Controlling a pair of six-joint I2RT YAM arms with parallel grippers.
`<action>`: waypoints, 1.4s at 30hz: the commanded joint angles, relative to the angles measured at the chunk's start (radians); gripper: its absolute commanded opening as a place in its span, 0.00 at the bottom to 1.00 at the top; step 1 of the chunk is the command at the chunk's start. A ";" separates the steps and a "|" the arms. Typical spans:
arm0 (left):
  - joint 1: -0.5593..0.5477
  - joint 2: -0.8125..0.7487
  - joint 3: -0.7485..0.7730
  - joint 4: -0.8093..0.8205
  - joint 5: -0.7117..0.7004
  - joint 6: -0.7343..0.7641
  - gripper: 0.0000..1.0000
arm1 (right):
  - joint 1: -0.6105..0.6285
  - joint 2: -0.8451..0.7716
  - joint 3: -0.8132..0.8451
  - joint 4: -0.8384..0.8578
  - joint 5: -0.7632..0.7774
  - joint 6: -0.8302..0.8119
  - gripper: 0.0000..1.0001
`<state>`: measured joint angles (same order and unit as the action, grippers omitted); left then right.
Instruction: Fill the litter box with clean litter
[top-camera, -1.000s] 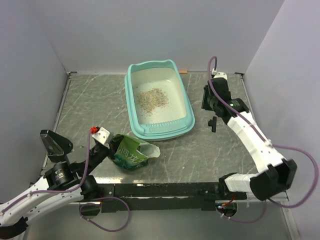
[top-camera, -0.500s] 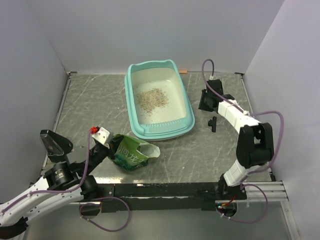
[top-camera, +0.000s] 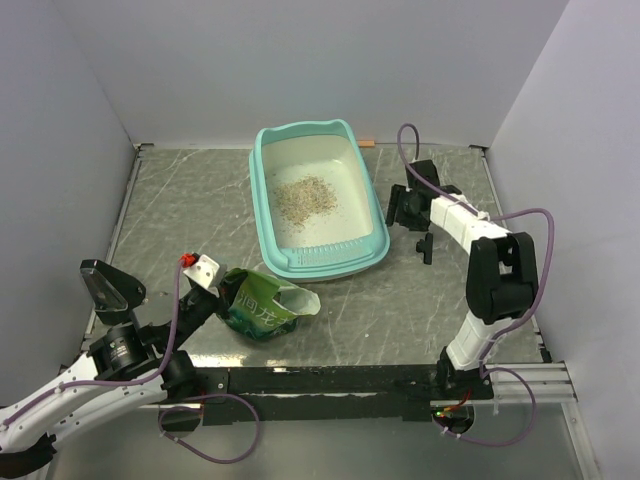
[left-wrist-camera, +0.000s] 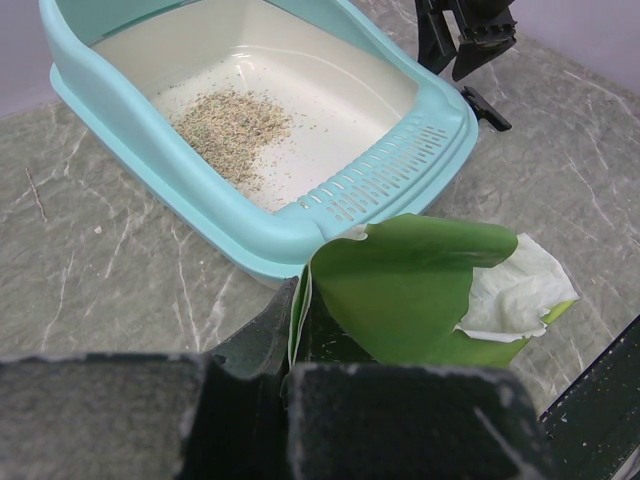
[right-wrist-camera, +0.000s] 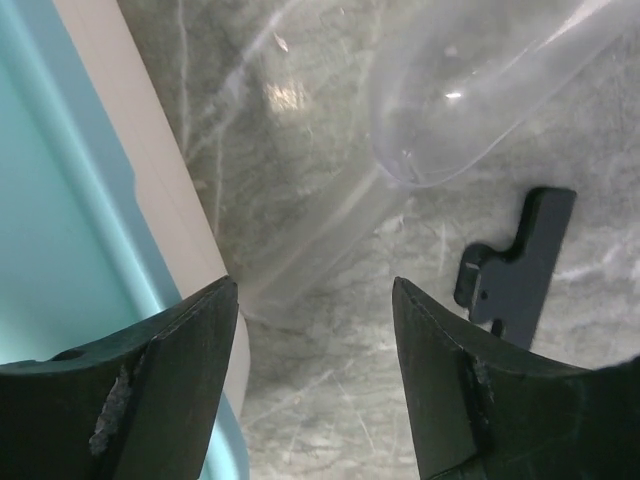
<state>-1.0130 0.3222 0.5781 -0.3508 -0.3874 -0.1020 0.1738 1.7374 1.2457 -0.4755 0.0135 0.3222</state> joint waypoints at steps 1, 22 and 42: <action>0.007 -0.018 0.039 0.056 -0.019 -0.018 0.01 | -0.005 -0.126 0.057 -0.092 0.052 -0.021 0.71; 0.005 -0.035 0.042 0.058 -0.005 -0.021 0.01 | -0.005 -0.122 -0.051 -0.242 0.284 -0.091 0.58; 0.007 -0.041 0.042 0.056 -0.010 -0.019 0.01 | 0.023 0.096 0.067 -0.261 0.390 -0.083 0.54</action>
<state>-1.0130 0.3023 0.5781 -0.3641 -0.3862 -0.1024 0.1905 1.8000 1.2583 -0.7296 0.3626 0.2409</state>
